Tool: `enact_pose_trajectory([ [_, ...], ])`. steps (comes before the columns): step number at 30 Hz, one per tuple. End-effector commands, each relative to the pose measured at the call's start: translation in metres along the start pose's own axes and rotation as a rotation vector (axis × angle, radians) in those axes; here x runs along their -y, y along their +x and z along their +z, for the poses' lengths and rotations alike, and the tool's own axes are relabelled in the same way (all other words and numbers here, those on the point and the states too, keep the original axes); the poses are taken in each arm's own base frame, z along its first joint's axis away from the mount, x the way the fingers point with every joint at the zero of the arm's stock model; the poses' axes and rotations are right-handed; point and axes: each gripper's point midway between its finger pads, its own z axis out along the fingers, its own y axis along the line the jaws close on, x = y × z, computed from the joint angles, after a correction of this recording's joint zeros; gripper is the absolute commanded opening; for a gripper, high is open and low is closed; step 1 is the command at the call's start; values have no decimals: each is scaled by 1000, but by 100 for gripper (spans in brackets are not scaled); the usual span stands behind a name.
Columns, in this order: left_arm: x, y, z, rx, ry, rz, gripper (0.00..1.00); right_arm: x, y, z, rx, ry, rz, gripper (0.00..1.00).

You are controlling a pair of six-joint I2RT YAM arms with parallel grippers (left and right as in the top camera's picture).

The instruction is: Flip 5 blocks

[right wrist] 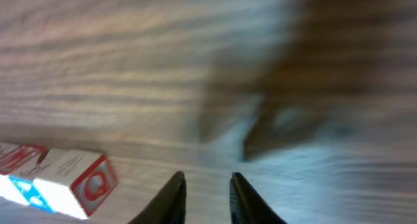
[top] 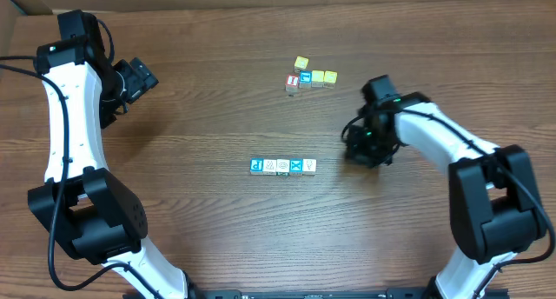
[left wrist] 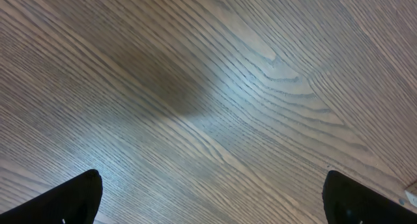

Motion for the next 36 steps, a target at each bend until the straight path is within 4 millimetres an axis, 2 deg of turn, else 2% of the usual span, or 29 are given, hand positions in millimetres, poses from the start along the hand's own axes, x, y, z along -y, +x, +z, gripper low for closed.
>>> enact_pose_trajectory([
  [1,4,-3,-8,24,10,11,100,16,-13,-11,34,-1,-15,44],
  [3,4,-3,-8,23,10,11,100,25,-17,-14,40,-1,13,75],
  [5,5,-3,-8,23,10,12,100,32,-20,-17,44,-2,37,97],
  [6,5,-3,-8,23,10,12,100,34,-22,-18,49,-3,43,100],
  [36,5,-3,-8,23,10,12,100,37,-25,-19,56,-5,53,100],
])
